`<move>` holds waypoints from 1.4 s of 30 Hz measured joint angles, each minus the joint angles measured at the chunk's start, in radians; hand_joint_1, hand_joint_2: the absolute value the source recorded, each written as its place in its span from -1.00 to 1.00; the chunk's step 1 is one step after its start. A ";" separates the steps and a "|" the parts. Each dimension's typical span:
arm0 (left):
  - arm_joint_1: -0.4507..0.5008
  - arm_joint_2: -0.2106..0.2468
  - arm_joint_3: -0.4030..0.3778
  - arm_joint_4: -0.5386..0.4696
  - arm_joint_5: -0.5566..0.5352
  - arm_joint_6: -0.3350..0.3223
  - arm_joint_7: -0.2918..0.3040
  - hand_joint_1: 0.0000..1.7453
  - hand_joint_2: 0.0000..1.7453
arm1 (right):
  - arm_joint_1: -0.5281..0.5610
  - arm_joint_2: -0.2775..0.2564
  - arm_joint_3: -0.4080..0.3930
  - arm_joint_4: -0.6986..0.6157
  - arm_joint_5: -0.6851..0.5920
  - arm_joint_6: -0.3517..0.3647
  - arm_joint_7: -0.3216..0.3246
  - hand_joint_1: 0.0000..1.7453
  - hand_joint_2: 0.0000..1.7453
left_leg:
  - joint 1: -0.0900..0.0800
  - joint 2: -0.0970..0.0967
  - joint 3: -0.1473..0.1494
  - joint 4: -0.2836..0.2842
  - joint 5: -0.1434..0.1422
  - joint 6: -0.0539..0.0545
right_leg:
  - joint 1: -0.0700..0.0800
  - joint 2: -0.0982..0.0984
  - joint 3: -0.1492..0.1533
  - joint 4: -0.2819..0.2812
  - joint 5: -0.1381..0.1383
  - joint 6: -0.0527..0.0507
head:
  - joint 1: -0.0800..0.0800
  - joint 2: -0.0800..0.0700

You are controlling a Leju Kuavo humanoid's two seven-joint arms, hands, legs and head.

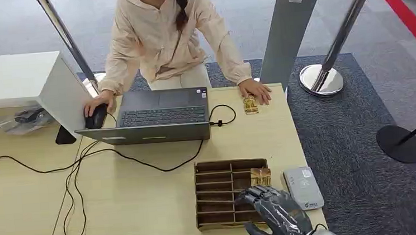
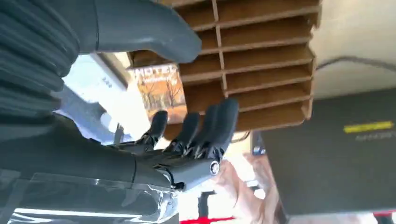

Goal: Pass the card to the sensor for recognition and then transmit it.

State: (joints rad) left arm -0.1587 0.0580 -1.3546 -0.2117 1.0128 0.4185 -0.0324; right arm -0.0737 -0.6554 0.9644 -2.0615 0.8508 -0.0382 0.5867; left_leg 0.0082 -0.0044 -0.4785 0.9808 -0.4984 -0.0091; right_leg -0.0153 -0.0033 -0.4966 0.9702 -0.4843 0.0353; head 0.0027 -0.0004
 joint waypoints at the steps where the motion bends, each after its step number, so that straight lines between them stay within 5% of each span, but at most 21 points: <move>1: 0.000 0.000 0.000 0.000 0.000 0.001 0.000 -1.00 -1.00 | 0.000 0.004 0.003 0.008 0.021 -0.016 0.001 -0.16 1.00 | 0.000 0.000 0.000 0.000 0.000 0.000 | 0.000 0.000 0.000 0.000 0.000 0.000 | 0.000 0.000; 3: 0.000 -0.001 0.000 0.000 0.000 0.001 0.000 -1.00 -1.00 | 0.003 0.013 0.010 0.029 0.057 -0.053 0.001 -0.40 1.00 | 0.000 0.000 0.000 0.000 0.000 0.000 | 0.000 0.000 0.000 0.000 0.000 0.000 | 0.000 0.000; 15: 0.000 -0.002 0.000 0.000 0.000 0.001 0.000 -1.00 -1.00 | 0.011 0.042 0.022 0.114 0.096 -0.107 -0.001 -0.66 1.00 | 0.000 0.000 0.000 0.000 0.000 0.000 | 0.000 0.000 0.000 0.000 0.000 0.000 | 0.000 0.000; 32: 0.000 -0.002 0.000 0.000 -0.001 0.004 -0.001 -1.00 -1.00 | 0.017 0.058 0.022 0.155 0.126 -0.122 -0.001 -0.54 1.00 | 0.000 0.000 0.000 0.000 0.000 0.000 | 0.000 0.000 0.000 0.000 0.000 0.000 | 0.000 0.000; 42: 0.000 -0.001 0.000 0.000 0.000 0.010 -0.007 -1.00 -1.00 | 0.017 0.064 0.021 0.172 0.162 -0.130 0.001 -0.28 1.00 | 0.000 0.000 0.001 0.000 0.000 0.000 | 0.000 0.000 0.001 0.000 0.000 0.000 | 0.000 0.000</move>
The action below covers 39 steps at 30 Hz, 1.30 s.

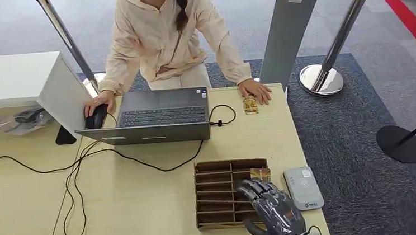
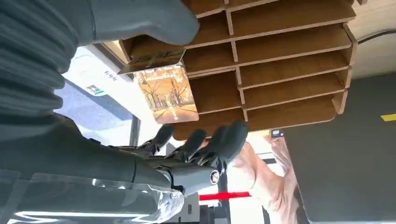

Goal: Pass the card to the sensor for recognition and then transmit it.

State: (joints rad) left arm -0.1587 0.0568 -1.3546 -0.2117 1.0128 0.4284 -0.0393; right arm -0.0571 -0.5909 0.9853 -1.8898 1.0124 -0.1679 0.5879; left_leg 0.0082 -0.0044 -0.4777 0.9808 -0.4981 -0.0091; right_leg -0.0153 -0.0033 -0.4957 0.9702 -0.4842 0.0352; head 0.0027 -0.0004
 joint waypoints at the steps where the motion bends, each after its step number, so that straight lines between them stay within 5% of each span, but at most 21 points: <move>1: 0.000 0.000 0.000 0.000 0.000 0.000 0.000 -1.00 -1.00 | 0.000 0.000 0.000 0.001 0.002 0.000 0.000 -0.28 1.00 | 0.000 0.000 0.000 0.000 0.000 0.000 | 0.000 0.000 0.000 0.000 0.000 0.000 | 0.000 0.000; 18: 0.000 0.000 0.000 0.000 0.000 0.001 0.003 -1.00 -1.00 | 0.008 0.000 -0.008 0.010 0.041 0.008 0.024 -0.34 1.00 | 0.000 0.000 0.001 0.000 0.000 0.000 | 0.000 0.000 0.001 0.000 0.000 0.000 | 0.000 0.000; 39: 0.000 0.000 0.000 0.000 -0.005 0.000 0.003 -1.00 -1.00 | 0.018 -0.001 -0.009 0.051 0.050 0.019 0.037 -0.18 1.00 | 0.000 0.000 0.002 0.000 0.000 0.000 | 0.000 0.000 0.002 0.000 0.000 0.000 | 0.000 0.000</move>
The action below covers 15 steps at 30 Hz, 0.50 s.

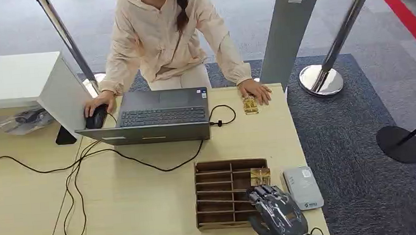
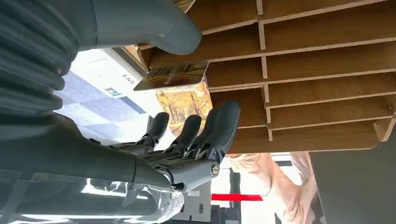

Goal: Pass the card to the sensor for recognition and then transmit it.

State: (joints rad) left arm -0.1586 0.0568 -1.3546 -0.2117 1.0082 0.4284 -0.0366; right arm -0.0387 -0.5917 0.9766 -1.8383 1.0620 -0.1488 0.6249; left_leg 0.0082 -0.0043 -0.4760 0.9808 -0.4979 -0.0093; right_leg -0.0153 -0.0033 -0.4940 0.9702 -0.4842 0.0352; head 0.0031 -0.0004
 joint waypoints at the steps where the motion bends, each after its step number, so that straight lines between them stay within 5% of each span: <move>1: 0.000 0.000 0.000 0.000 0.000 0.000 -0.001 -1.00 -1.00 | 0.000 0.000 0.000 0.002 0.000 0.000 0.000 -0.14 1.00 | 0.000 0.000 0.000 0.000 0.000 0.000 | 0.000 0.000 0.000 0.000 0.000 0.000 | 0.000 0.000; 15: 0.000 0.000 0.000 0.000 -0.002 -0.003 -0.019 -1.00 -1.00 | 0.001 0.006 -0.006 0.030 0.024 -0.012 0.008 0.00 1.00 | 0.000 0.000 0.000 0.000 0.000 0.000 | 0.000 0.000 0.000 0.000 0.000 0.000 | 0.000 0.000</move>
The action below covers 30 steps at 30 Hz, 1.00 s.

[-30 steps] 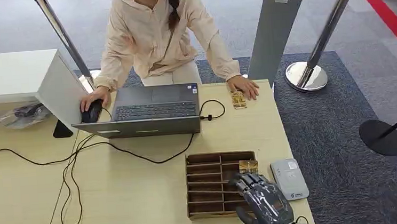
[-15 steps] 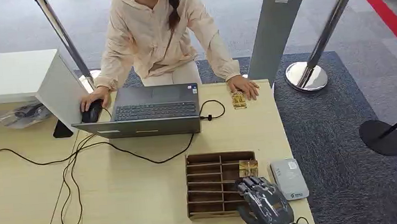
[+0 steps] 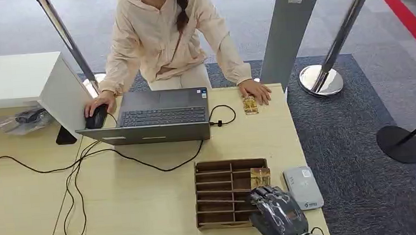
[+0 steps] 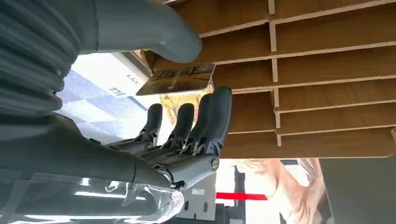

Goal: Pass the card to the sensor for recognition and then transmit it.

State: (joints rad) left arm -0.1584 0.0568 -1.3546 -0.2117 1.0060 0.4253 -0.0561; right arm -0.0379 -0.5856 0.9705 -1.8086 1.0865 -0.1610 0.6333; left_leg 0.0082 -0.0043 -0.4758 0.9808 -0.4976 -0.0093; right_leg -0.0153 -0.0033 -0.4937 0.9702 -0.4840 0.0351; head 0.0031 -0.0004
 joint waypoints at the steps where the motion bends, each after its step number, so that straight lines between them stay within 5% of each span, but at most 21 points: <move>1: 0.000 0.000 0.000 0.000 0.001 0.000 -0.003 -1.00 -1.00 | 0.000 0.000 0.000 0.001 0.003 0.000 0.002 0.02 1.00 | 0.000 0.000 0.000 0.000 0.000 0.000 | 0.000 0.000 0.000 0.000 0.000 0.000 | 0.000 0.000; 20: 0.000 0.000 0.000 0.000 0.003 0.000 -0.024 -1.00 -1.00 | 0.000 0.003 -0.001 0.011 0.051 0.001 0.008 0.04 1.00 | 0.000 0.000 0.000 0.000 0.000 0.000 | 0.000 0.000 0.000 0.000 0.000 0.000 | 0.000 0.000; 23: 0.000 0.000 0.000 0.000 0.006 0.002 -0.031 -1.00 -1.00 | 0.000 0.005 -0.001 0.016 0.062 0.002 0.009 0.20 1.00 | 0.000 0.000 0.000 0.000 0.000 0.000 | 0.000 0.000 0.000 0.000 0.000 0.000 | 0.000 0.000; 26: 0.000 0.000 0.000 0.000 0.007 0.003 -0.035 -1.00 -1.00 | 0.000 0.008 -0.001 0.019 0.071 0.002 0.010 0.70 1.00 | 0.000 0.000 0.000 0.000 0.000 0.000 | 0.000 0.000 0.000 0.000 0.000 0.000 | 0.000 0.000; 30: 0.000 0.000 0.000 0.000 0.007 0.006 -0.037 -1.00 -1.00 | 0.000 0.011 -0.001 0.026 0.106 0.005 0.017 0.72 1.00 | 0.000 0.000 0.001 0.000 0.000 0.000 | 0.000 0.000 0.001 0.000 0.000 0.000 | 0.000 0.000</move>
State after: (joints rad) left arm -0.1584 0.0565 -1.3546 -0.2117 1.0128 0.4311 -0.0931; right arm -0.0383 -0.5749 0.9693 -1.7822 1.1921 -0.1560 0.6504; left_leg 0.0082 -0.0043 -0.4753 0.9808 -0.4976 -0.0093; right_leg -0.0153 -0.0033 -0.4931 0.9702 -0.4840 0.0350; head 0.0030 -0.0004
